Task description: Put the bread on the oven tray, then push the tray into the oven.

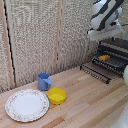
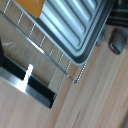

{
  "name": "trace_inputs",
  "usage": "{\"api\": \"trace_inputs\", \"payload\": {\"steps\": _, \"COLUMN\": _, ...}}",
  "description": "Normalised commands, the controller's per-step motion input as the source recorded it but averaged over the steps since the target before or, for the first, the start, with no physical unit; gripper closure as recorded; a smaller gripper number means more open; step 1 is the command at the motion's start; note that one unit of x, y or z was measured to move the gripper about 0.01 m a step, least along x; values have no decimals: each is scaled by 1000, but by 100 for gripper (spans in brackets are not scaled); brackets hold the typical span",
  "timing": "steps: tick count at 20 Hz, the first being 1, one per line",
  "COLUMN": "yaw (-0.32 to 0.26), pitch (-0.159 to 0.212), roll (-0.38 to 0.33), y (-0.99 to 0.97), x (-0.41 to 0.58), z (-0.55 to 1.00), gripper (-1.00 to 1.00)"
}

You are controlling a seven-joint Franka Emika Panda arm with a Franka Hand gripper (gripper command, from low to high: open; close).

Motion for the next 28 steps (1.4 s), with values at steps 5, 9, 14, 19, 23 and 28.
{"api": "trace_inputs", "payload": {"steps": 5, "yaw": 301, "pitch": 81, "roll": -264, "y": -13, "x": 0, "z": -343, "gripper": -100}}
{"api": "trace_inputs", "payload": {"steps": 9, "yaw": 326, "pitch": 74, "roll": -224, "y": -16, "x": 0, "z": -369, "gripper": -100}}
{"api": "trace_inputs", "payload": {"steps": 14, "yaw": 318, "pitch": 103, "roll": -207, "y": 0, "x": 0, "z": -274, "gripper": -100}}
{"api": "trace_inputs", "payload": {"steps": 19, "yaw": 290, "pitch": 151, "roll": -204, "y": 0, "x": 0, "z": -155, "gripper": -100}}
{"api": "trace_inputs", "payload": {"steps": 23, "yaw": 288, "pitch": 159, "roll": -214, "y": 0, "x": -15, "z": -169, "gripper": -100}}
{"api": "trace_inputs", "payload": {"steps": 28, "yaw": 255, "pitch": 196, "roll": -207, "y": 33, "x": -18, "z": -95, "gripper": -100}}
